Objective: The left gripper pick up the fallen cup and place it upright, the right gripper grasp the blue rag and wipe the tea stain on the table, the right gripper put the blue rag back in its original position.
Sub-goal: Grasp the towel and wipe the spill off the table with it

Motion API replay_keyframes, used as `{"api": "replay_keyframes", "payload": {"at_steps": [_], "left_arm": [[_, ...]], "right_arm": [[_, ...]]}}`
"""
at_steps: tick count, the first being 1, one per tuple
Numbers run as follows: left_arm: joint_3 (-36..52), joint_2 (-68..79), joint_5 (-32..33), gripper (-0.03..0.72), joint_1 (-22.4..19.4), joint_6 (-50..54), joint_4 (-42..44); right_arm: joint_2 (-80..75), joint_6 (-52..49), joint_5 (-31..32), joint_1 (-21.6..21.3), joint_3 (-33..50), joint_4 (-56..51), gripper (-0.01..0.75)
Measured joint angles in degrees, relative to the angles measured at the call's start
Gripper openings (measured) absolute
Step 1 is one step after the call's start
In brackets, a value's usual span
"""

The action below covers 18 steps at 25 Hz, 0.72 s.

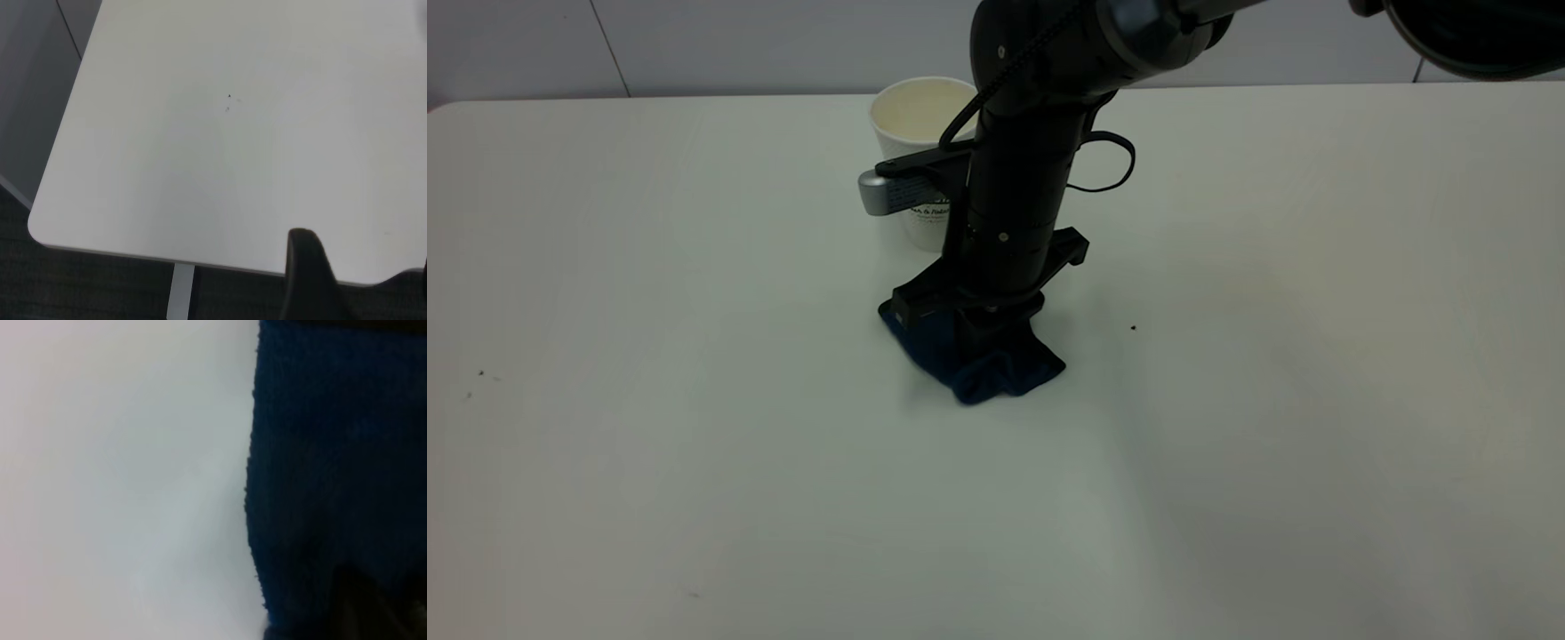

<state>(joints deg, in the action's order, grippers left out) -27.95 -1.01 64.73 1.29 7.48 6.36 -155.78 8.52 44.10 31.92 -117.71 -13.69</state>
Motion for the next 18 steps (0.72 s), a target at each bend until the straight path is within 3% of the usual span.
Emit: {"api": "replay_keyframes", "payload": {"at_steps": [9,18], "left_arm": [[0.0,0.0,0.0,0.439,0.0,-0.1,0.0],[0.0,0.0,0.0,0.439,0.0,-0.1,0.0]], "right_arm": [[-0.5,0.0,-6.7,-1.3,0.0,-1.2,0.06],[-0.5,0.0,-8.6,-6.7,0.0,1.1,0.06]]}}
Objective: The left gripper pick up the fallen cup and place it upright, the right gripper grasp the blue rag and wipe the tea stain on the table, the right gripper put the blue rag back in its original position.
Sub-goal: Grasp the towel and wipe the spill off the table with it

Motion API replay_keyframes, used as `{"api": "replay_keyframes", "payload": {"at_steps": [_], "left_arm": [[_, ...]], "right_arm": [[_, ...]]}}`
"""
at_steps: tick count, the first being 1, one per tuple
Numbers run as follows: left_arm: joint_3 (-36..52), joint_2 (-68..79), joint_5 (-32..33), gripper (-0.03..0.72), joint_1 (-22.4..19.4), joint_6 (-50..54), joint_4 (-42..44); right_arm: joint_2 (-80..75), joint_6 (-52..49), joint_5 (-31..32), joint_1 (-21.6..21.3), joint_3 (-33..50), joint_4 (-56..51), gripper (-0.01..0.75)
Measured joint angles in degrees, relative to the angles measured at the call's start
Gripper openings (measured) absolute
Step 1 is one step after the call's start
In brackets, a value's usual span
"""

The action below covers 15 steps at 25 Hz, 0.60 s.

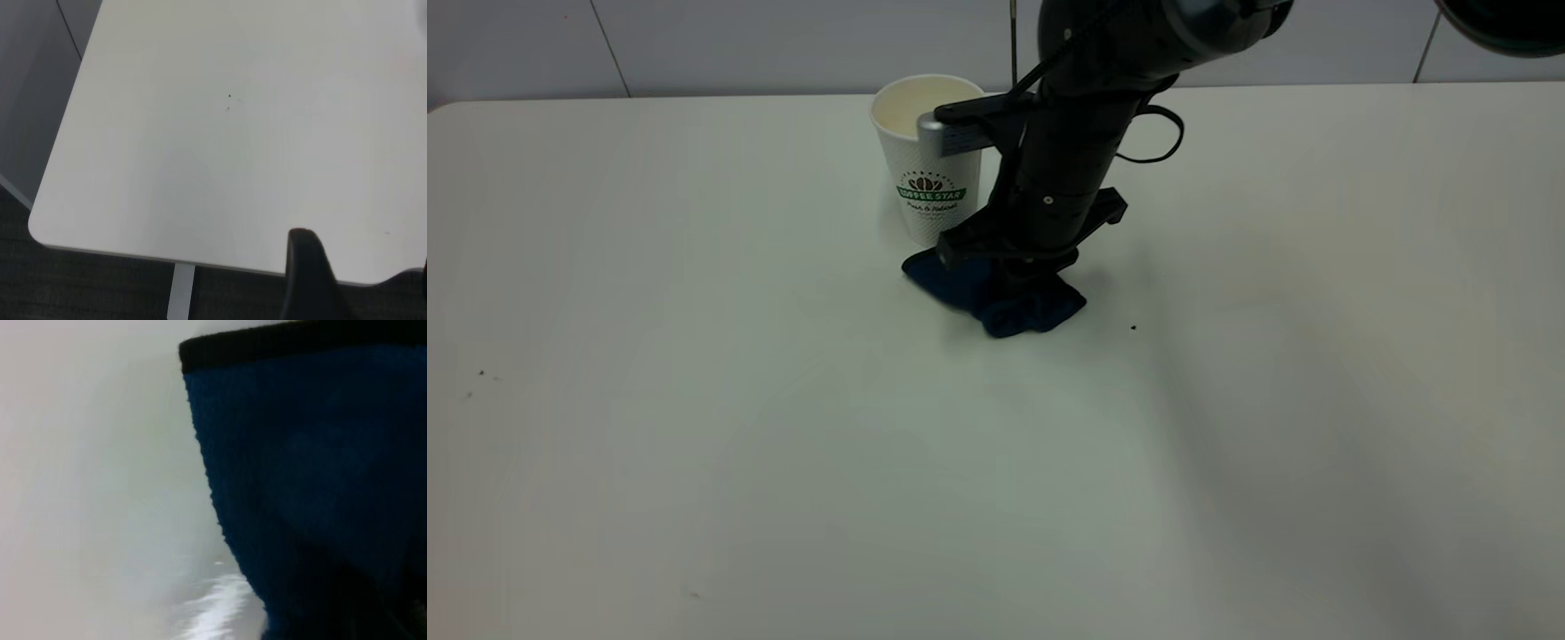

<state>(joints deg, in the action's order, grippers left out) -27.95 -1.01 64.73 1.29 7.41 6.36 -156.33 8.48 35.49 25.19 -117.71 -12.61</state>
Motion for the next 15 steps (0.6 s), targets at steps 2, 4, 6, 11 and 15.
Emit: {"api": "replay_keyframes", "payload": {"at_steps": [2,4,6,11,15], "left_arm": [[0.0,0.0,0.0,0.439,0.0,0.0,0.0],[0.0,0.0,0.0,0.439,0.0,0.0,0.0],[0.0,0.0,0.0,0.439,0.0,0.0,0.0],[0.0,0.0,0.0,0.439,0.0,0.0,0.0],[0.0,0.0,0.0,0.439,0.0,0.0,0.0]], "right_arm": [[0.0,0.0,-0.1,-1.4,-0.1,1.2,0.06],[0.0,0.0,-0.1,-3.0,-0.1,2.7,0.06],[0.0,-0.5,-0.1,-4.5,-0.2,4.1,0.06],[0.0,-5.7,1.0,-10.1,-0.5,7.5,0.06],[0.0,-10.7,3.7,-15.6,-1.2,11.4,0.06]]}}
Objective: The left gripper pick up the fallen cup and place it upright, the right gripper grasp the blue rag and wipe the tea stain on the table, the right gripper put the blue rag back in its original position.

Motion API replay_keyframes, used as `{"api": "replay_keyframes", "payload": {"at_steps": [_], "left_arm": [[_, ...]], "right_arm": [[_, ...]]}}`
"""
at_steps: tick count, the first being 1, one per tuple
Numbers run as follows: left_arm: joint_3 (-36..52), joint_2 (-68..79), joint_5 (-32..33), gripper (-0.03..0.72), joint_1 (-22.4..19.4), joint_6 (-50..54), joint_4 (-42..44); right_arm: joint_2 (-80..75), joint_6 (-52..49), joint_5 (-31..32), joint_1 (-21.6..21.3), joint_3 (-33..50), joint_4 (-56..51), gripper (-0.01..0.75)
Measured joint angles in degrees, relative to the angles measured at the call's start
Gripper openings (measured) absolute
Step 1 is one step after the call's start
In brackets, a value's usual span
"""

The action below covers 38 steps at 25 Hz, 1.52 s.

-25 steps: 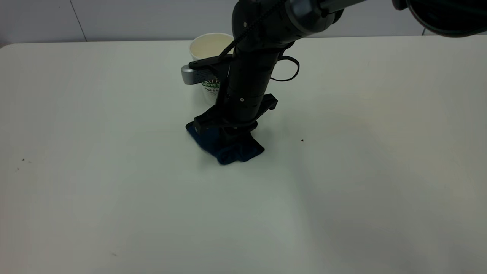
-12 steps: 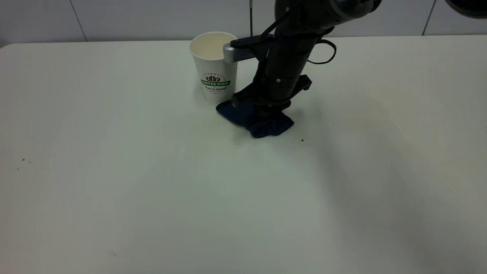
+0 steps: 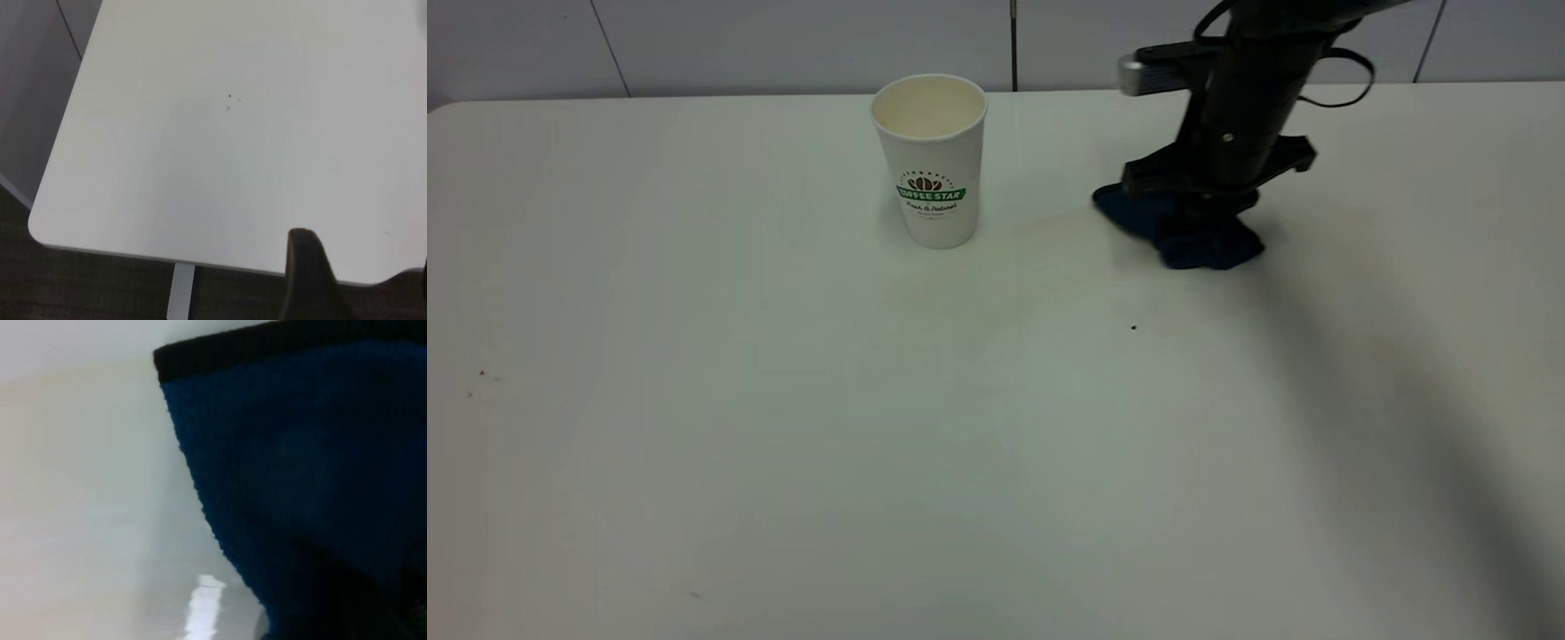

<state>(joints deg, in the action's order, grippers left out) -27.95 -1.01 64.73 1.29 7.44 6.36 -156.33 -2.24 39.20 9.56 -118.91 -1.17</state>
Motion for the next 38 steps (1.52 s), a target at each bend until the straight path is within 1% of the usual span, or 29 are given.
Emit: {"api": "replay_keyframes", "payload": {"at_steps": [4,7,10,11,13,14,17,18,19,20,21,23,29,34,38], "left_arm": [[0.0,0.0,0.0,0.439,0.0,0.0,0.0],[0.0,0.0,0.0,0.439,0.0,0.0,0.0],[0.0,0.0,0.0,0.439,0.0,0.0,0.0],[0.0,0.0,0.0,0.439,0.0,0.0,0.0],[0.0,0.0,0.0,0.439,0.0,0.0,0.0],[0.0,0.0,0.0,0.439,0.0,0.0,0.0],[0.0,0.0,0.0,0.439,0.0,0.0,0.0],[0.0,0.0,0.0,0.439,0.0,0.0,0.0],[0.0,0.0,0.0,0.439,0.0,0.0,0.0],[0.0,0.0,0.0,0.439,0.0,0.0,0.0],[0.0,0.0,0.0,0.439,0.0,0.0,0.0],[0.0,0.0,0.0,0.439,0.0,0.0,0.0],[0.0,0.0,0.0,0.439,0.0,0.0,0.0],[0.0,0.0,0.0,0.439,0.0,-0.1,0.0],[0.0,0.0,0.0,0.439,0.0,-0.1,0.0]], "right_arm": [[-0.1,-1.9,4.9,-5.9,-1.7,3.4,0.063],[-0.3,-2.0,7.4,-9.5,-2.7,4.2,0.069],[-0.5,-1.9,8.3,-11.5,-3.2,4.4,0.09],[-0.5,-1.7,8.5,-11.8,-3.2,4.4,0.11],[-0.3,-1.1,8.8,-11.8,-3.2,4.4,0.183],[-0.1,-0.8,9.2,-11.8,-3.2,4.4,0.243],[1.5,1.0,11.6,-11.8,-3.2,4.3,0.481],[2.3,2.2,12.8,-11.7,-3.2,4.1,0.576],[3.3,3.7,14.1,-11.7,-3.2,3.7,0.647],[4.5,4.9,15.3,-11.7,-3.2,3.2,0.687],[5.4,5.7,16.7,-11.7,-3.2,2.5,0.706],[7.8,6.6,19.3,-11.7,-3.2,1.5,0.724],[14.9,6.9,29.3,-11.7,-3.2,-0.8,0.727],[25.6,7.3,30.5,-11.1,-1.5,-3.6,0.727],[37.6,7.3,30.6,-8.4,4.9,-3.9,0.727]]}}
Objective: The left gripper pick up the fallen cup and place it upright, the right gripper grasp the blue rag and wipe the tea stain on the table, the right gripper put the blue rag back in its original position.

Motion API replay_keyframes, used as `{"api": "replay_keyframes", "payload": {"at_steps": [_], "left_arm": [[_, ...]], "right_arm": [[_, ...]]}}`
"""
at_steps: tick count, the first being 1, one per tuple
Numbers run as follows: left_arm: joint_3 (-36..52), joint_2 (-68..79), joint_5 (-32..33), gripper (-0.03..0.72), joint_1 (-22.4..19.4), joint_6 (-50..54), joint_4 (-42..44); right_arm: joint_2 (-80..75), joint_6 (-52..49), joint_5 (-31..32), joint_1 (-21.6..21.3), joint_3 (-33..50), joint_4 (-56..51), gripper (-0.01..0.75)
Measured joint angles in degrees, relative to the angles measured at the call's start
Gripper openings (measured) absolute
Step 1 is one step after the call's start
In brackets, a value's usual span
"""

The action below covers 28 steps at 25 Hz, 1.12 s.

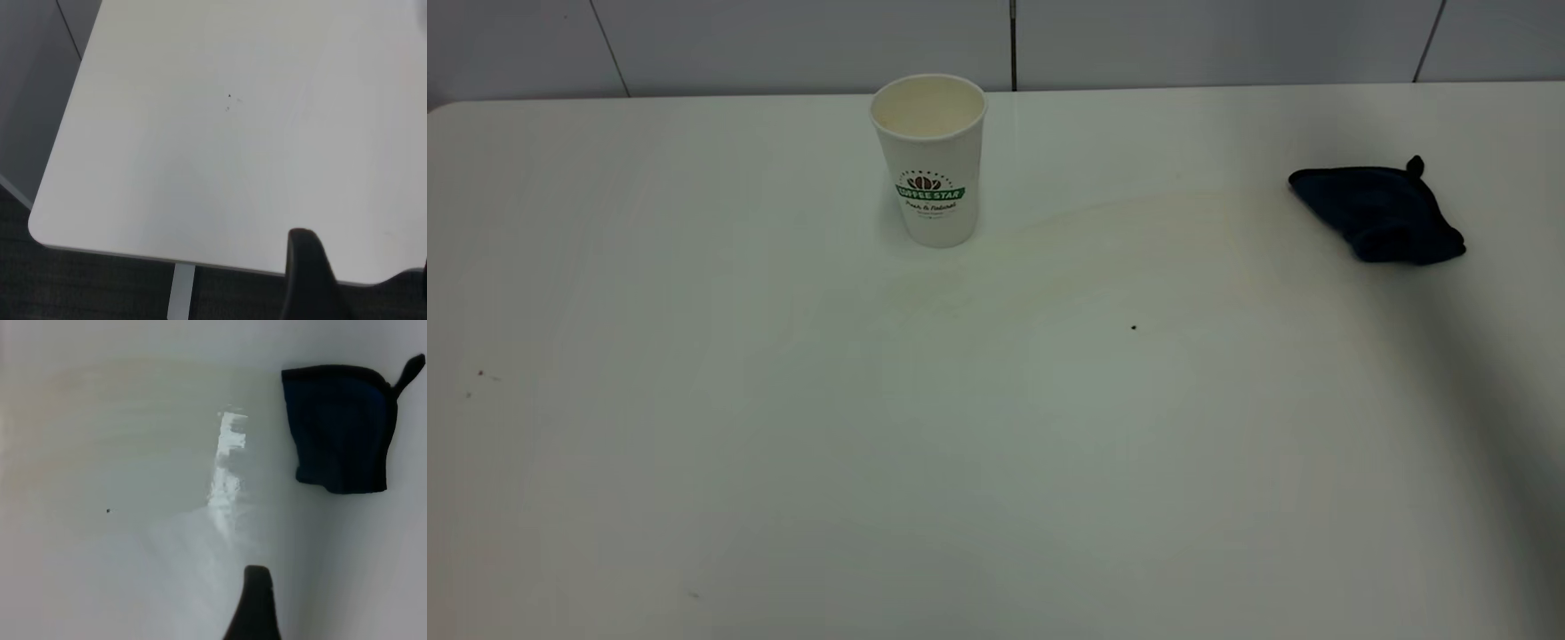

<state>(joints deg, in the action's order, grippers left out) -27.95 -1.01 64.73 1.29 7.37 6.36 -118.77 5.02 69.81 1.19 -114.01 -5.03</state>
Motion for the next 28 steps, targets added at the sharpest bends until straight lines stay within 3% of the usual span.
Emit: {"api": "replay_keyframes", "payload": {"at_steps": [9,19,24,28], "left_arm": [[0.0,0.0,0.0,0.439,0.0,0.0,0.0],[0.0,0.0,0.0,0.439,0.0,0.1,0.0],[0.0,0.0,0.0,0.439,0.0,0.1,0.0],[0.0,0.0,0.0,0.439,0.0,0.1,0.0]], "right_arm": [[36.6,-1.7,0.9,8.8,29.0,0.0,0.724],[71.9,-8.4,1.1,9.2,57.8,2.4,0.701],[85.9,-8.7,-3.9,9.2,72.3,3.6,0.687],[92.7,-8.8,-5.0,9.2,78.8,5.0,0.677]]}}
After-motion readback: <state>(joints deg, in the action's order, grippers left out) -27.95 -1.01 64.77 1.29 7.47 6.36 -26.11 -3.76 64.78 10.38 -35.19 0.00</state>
